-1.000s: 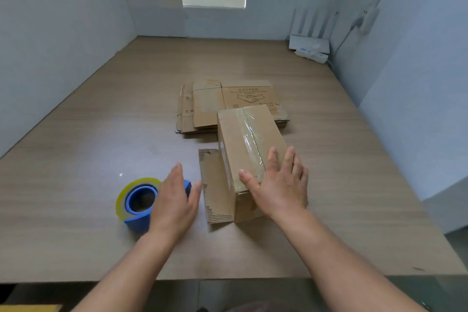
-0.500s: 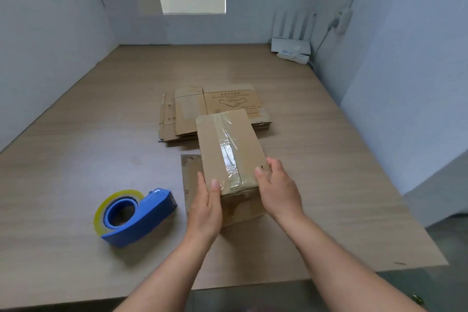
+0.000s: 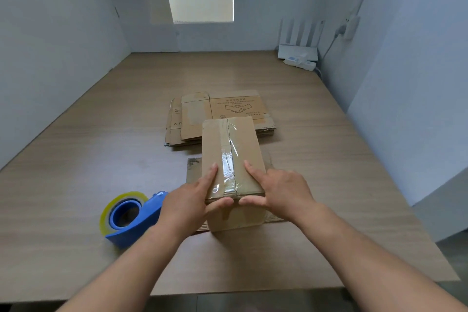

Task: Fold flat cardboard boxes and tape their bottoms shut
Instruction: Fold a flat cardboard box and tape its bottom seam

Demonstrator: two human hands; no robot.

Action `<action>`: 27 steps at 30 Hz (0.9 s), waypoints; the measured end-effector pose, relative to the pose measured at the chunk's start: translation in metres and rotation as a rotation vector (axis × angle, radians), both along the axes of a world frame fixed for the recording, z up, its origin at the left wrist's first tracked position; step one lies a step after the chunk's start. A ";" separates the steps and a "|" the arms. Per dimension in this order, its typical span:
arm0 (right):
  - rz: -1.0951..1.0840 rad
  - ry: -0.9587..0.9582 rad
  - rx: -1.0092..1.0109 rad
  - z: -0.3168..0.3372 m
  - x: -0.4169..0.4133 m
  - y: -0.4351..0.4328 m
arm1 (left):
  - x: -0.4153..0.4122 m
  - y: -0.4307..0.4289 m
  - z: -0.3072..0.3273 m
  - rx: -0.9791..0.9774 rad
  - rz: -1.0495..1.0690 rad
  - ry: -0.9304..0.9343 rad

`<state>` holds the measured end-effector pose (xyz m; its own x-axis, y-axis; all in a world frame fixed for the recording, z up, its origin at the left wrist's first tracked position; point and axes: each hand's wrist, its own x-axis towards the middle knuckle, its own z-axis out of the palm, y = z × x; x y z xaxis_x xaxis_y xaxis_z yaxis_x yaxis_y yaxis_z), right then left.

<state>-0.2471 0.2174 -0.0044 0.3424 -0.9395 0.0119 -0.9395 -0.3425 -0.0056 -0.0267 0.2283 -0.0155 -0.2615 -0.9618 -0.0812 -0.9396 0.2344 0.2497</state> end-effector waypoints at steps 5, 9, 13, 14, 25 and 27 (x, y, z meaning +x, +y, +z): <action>0.151 -0.096 0.190 0.001 -0.029 -0.004 | 0.022 -0.006 -0.006 0.039 -0.074 -0.006; 0.177 -0.215 0.315 0.007 -0.048 -0.005 | 0.039 -0.011 -0.005 0.168 -0.098 0.104; 0.166 -0.250 0.364 0.017 -0.055 -0.017 | 0.041 -0.016 0.001 0.199 -0.120 0.140; 0.177 -0.226 0.360 0.020 -0.053 -0.020 | 0.041 -0.017 0.002 0.198 -0.119 0.137; 0.379 -0.133 -0.043 0.010 -0.036 -0.015 | 0.031 -0.006 -0.009 0.173 -0.023 0.186; 0.415 -0.152 -0.083 0.008 -0.038 -0.014 | 0.021 0.007 -0.019 0.167 0.076 0.231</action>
